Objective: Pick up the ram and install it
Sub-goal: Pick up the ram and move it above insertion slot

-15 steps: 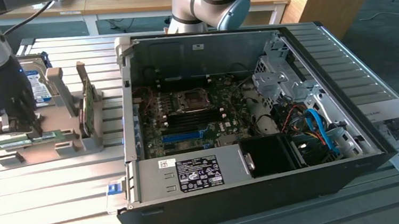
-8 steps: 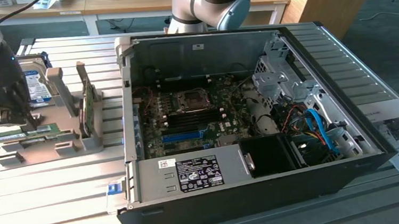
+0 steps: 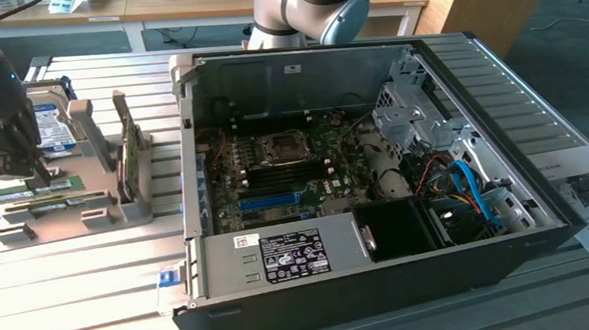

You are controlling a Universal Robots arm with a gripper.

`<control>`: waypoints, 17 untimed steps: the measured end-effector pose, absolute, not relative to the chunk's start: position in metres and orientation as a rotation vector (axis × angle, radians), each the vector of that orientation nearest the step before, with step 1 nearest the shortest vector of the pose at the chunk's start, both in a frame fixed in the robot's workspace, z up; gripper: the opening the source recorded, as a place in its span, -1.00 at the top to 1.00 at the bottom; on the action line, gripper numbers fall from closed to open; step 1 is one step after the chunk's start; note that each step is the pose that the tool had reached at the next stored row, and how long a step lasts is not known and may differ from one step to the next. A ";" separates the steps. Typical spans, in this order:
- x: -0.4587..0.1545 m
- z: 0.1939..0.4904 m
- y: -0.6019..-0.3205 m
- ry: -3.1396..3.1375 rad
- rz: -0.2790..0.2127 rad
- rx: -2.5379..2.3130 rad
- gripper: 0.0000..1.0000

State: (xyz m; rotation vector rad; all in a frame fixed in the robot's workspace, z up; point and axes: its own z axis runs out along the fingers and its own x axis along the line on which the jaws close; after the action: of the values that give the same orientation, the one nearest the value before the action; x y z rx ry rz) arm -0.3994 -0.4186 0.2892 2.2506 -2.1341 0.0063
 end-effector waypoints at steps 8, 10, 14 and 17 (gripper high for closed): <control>-0.399 0.323 -0.419 -2.131 0.001 2.247 0.76; -0.399 0.329 -0.419 -2.131 0.001 2.247 0.76; -0.399 0.338 -0.419 -2.131 0.001 2.247 0.76; -0.399 0.345 -0.419 -2.130 0.001 2.247 0.76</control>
State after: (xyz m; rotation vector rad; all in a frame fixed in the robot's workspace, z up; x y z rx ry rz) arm -0.3994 -0.4186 0.3448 2.2466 -2.1302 0.0007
